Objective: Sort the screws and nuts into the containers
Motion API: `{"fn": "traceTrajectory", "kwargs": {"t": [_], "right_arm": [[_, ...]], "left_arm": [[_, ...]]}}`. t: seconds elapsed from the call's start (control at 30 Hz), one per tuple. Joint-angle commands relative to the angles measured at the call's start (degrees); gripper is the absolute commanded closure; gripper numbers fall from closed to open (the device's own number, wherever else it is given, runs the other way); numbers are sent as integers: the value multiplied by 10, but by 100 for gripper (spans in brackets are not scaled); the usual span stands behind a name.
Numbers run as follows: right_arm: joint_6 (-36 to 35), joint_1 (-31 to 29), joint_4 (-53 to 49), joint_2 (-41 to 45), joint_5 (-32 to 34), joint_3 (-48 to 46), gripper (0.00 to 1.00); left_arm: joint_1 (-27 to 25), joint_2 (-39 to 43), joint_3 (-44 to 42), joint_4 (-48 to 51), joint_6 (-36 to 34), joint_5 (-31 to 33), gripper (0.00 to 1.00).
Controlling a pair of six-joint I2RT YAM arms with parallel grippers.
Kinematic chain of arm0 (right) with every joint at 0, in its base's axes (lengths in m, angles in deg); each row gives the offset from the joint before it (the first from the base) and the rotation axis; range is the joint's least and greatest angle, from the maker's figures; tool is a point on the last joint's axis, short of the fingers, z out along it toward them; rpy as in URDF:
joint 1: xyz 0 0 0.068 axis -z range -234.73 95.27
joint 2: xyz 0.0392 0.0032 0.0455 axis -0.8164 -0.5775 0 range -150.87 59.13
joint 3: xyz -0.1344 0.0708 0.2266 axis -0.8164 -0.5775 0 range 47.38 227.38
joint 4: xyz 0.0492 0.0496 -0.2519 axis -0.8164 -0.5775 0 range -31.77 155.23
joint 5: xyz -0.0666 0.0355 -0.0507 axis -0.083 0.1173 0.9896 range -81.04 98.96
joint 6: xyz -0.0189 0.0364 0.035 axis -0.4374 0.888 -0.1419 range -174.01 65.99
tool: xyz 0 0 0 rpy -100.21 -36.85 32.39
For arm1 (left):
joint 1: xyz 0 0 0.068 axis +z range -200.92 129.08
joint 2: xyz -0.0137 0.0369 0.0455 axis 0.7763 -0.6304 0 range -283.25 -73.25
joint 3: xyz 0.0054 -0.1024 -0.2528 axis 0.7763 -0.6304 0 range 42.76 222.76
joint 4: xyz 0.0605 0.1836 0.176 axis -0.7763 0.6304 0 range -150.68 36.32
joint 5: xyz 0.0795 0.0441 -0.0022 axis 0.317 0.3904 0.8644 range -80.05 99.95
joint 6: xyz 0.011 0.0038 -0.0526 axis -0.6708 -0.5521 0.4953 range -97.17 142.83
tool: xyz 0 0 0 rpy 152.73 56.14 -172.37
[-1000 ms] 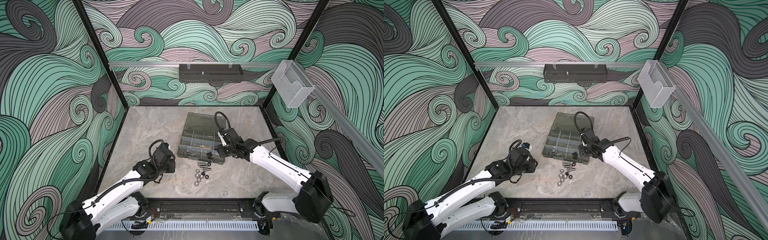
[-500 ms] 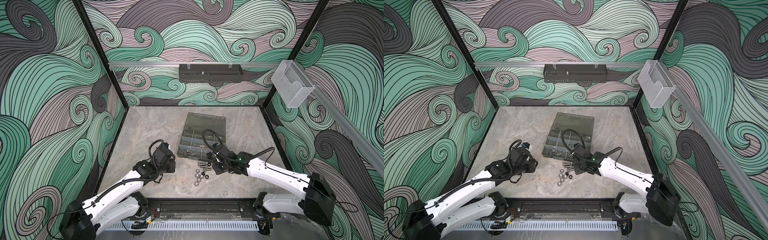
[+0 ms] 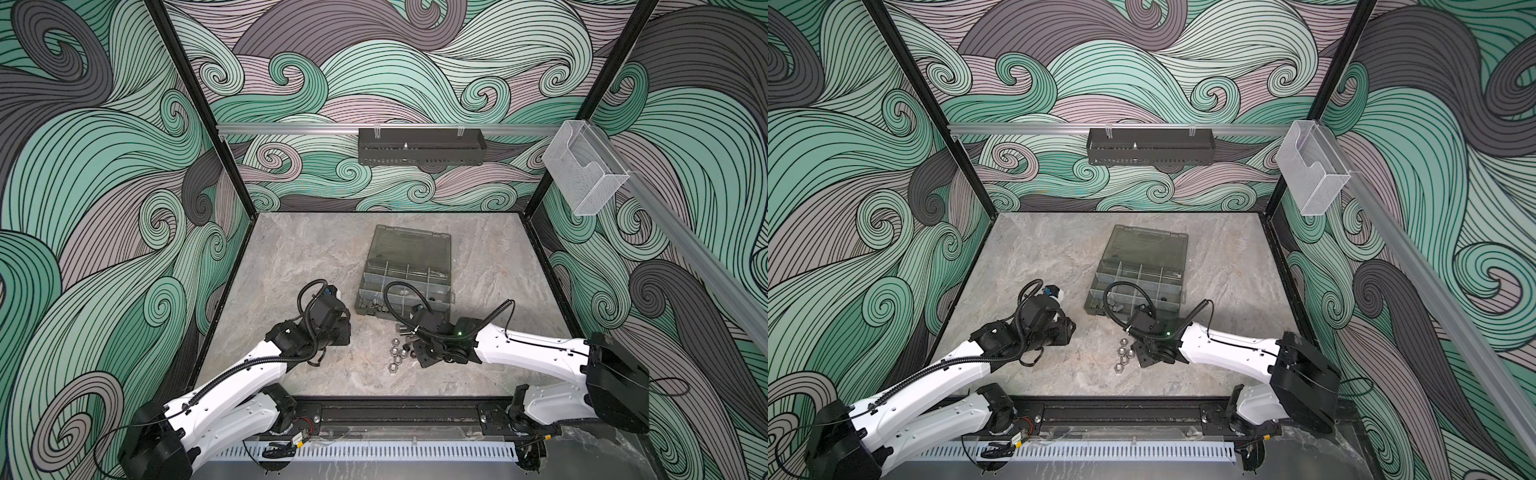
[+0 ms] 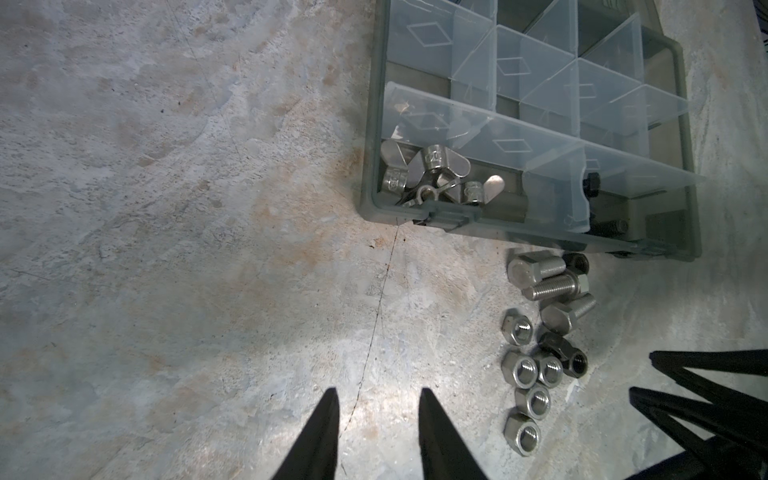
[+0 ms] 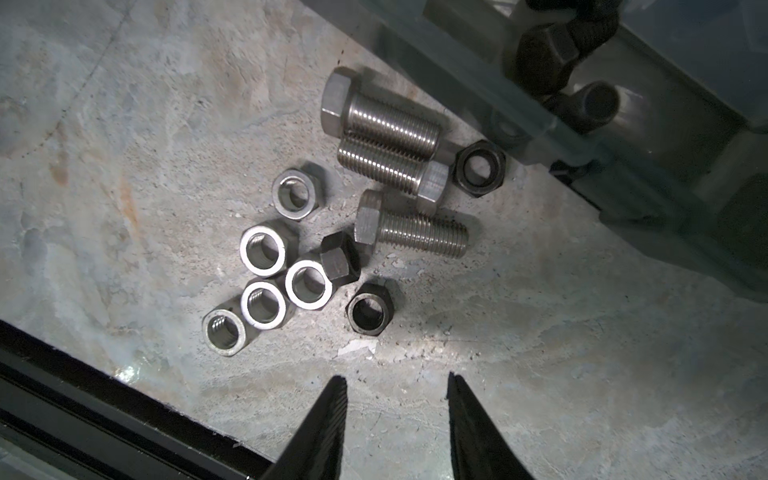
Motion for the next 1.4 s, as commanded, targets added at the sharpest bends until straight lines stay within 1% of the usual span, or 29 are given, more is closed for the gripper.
{"fn": "traceTrajectory", "kwargs": {"t": [0.0, 0.67, 0.93, 1.03, 1.23, 1.37], "right_arm": [[11, -8, 7, -22, 13, 6, 58], [-2, -8, 46, -94, 0, 27, 59], [-8, -8, 52, -125, 5, 41, 65], [-6, -7, 54, -129, 7, 39, 69], [-3, -6, 53, -120, 12, 30, 75], [-1, -4, 44, -105, 14, 27, 77]], "left_arm": [[4, 6, -1, 0, 7, 10, 64], [4, 10, -2, 3, 10, 8, 64], [4, 10, 0, 5, 8, 9, 64], [5, 11, 0, 7, 7, 9, 64], [5, 11, -1, 6, 7, 10, 64], [5, 11, -1, 6, 7, 10, 64]]}}
